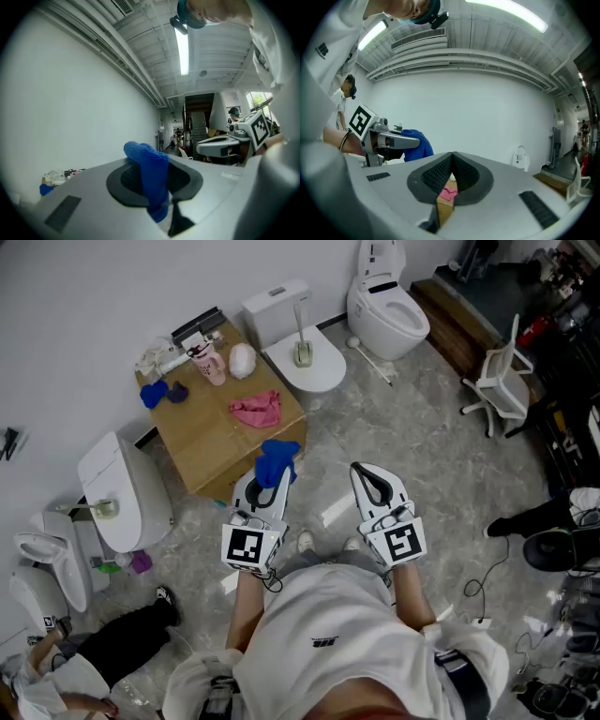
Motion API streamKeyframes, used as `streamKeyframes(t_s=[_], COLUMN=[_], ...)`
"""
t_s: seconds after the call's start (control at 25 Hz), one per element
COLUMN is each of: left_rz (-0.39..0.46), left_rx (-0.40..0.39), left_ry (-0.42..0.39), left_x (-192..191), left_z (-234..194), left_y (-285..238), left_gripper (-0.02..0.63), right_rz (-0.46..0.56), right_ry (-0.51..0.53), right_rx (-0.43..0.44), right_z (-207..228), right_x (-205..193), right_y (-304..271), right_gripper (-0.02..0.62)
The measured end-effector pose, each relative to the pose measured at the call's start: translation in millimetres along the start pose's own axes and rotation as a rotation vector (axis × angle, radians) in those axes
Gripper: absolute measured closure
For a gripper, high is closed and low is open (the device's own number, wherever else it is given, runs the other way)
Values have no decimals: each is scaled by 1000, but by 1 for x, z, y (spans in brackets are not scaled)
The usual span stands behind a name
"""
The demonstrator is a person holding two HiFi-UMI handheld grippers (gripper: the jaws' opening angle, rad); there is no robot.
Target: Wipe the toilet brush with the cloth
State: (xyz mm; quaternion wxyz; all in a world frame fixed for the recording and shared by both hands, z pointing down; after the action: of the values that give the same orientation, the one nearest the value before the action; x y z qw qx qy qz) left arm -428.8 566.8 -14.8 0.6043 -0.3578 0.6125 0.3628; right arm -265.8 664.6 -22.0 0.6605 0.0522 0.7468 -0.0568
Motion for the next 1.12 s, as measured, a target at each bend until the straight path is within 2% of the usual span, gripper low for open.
streamKeyframes(t_s=[0.24, 0.56, 0.88, 1.12], left_rz=[10, -8, -18, -33], left_rx=[-13, -35, -27, -6], left_ry=[-9, 3, -4, -4], left_x=[-2, -11, -16, -24], left_z=[-10, -21, -35, -44], left_y=[1, -21, -69, -131], left_gripper=[520, 520, 520, 520], right_rz=[36, -7, -11, -28], right_ry=[-12, -24, -22, -42], right_rx=[-69, -105, -76, -59], right_z=[2, 12, 49, 106], right_x=[-3, -10, -23, -39], right_y=[-6, -16, -47, -80], right_gripper=[600, 600, 600, 600])
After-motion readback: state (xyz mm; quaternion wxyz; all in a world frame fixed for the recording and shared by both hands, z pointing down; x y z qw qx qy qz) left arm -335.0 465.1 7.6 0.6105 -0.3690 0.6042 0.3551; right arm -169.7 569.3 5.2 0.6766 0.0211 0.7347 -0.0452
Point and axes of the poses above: the fingertips, and each gripper's own axes: y backward along the fingers, z to its right, x out of its top, the point moved 6 cm from there along y, backward along the fingers, and after that the axes turned 2 degrees about z, right-handed, at the moved point
